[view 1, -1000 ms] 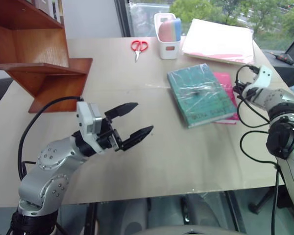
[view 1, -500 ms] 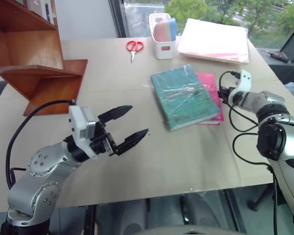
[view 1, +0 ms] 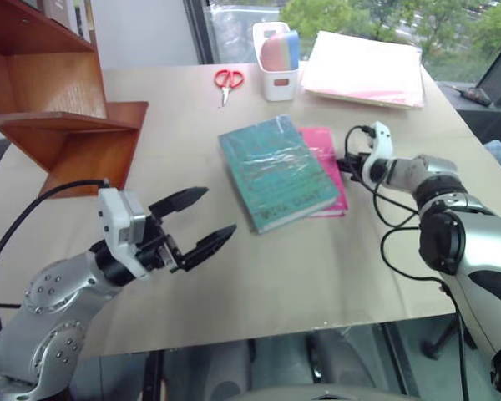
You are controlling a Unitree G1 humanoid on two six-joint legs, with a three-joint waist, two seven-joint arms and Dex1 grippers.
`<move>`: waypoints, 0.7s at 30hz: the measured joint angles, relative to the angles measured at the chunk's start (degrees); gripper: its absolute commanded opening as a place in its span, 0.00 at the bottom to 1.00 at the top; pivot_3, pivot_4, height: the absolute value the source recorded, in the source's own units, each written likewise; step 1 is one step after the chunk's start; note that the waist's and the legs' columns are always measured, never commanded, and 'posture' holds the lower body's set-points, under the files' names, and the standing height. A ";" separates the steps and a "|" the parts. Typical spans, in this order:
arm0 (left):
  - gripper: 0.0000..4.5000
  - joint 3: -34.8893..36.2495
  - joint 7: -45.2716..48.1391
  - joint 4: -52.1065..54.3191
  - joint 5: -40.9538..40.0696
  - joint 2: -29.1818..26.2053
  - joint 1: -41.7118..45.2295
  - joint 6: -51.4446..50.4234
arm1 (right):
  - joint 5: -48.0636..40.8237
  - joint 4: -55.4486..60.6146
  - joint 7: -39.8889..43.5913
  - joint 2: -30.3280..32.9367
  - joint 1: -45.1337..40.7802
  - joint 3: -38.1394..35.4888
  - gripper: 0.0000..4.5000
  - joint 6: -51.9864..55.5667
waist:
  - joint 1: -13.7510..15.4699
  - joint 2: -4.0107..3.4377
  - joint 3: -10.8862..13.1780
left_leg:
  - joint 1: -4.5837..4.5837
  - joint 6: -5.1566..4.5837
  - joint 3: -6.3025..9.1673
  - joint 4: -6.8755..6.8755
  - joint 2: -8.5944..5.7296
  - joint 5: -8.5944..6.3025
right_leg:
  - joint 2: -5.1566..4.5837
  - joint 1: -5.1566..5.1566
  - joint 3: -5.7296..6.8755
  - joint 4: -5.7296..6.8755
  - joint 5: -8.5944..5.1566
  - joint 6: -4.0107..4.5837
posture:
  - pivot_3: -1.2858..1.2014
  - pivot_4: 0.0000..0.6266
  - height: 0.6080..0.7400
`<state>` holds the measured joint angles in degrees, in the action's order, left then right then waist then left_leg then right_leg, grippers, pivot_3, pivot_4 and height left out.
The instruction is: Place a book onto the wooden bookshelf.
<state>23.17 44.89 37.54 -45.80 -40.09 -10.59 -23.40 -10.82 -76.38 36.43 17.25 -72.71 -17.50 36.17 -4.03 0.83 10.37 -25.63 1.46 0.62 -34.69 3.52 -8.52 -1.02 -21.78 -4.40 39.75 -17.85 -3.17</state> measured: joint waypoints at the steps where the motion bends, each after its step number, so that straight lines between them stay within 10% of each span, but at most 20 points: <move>1: 1.00 0.44 0.06 0.00 0.00 -0.07 -0.30 0.00 | 0.03 0.08 0.56 -0.50 -0.19 0.36 0.04 0.08 | 0.01 0.00 0.00 | 0.00 0.00 0.00 0.00 0.00 0.00 | 0.00 0.00 0.00 0.00 0.00 0.00 | 0.52 0.24 1.00; 12: 1.00 0.72 2.78 -2.42 1.83 -0.32 0.67 1.42 | 3.43 20.91 10.84 5.36 6.11 8.78 0.04 -7.21 | 1.86 0.00 0.01 | -0.12 0.01 0.06 0.03 -0.01 0.00 | -0.04 -0.07 0.13 -0.09 -0.02 -0.01 | 0.52 0.24 1.00; 21: 1.00 -6.73 5.46 -10.22 7.27 1.34 7.31 5.07 | -10.12 83.90 19.43 15.88 41.65 9.53 0.83 3.09 | 1.21 -0.04 0.03 | -0.04 0.02 -0.03 0.38 0.13 0.00 | 0.07 -0.14 0.00 -0.23 -0.02 0.01 | 0.52 0.24 1.00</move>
<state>16.43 50.35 27.32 -38.54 -38.75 -3.28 -18.33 -20.94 7.52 55.86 33.12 -31.06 -7.97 39.26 -2.82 0.79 10.40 -25.68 1.48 0.59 -34.32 3.64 -8.52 -0.95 -21.93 -4.40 39.52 -17.87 -3.16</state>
